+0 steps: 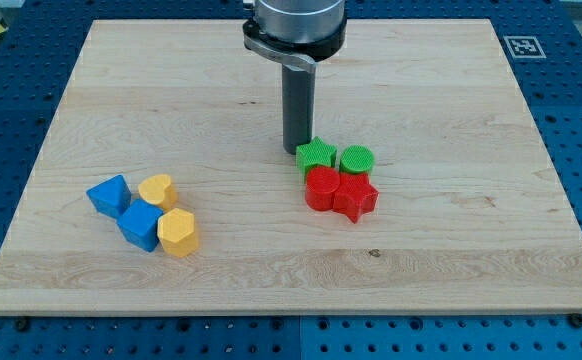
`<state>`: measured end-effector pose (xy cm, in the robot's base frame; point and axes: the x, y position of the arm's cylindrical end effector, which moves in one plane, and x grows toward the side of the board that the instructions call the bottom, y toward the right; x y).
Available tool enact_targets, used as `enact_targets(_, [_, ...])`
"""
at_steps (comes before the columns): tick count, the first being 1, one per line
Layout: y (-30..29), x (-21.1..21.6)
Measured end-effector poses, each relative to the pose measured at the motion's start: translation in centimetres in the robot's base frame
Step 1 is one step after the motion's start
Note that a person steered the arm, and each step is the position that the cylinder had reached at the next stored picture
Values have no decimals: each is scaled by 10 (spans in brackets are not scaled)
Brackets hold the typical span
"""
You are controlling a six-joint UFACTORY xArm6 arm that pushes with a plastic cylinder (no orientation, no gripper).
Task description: Move your arm to the right of the green circle
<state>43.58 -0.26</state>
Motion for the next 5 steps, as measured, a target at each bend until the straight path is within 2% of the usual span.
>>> enact_targets(2, [0,-23])
enact_targets(5, [116,-10])
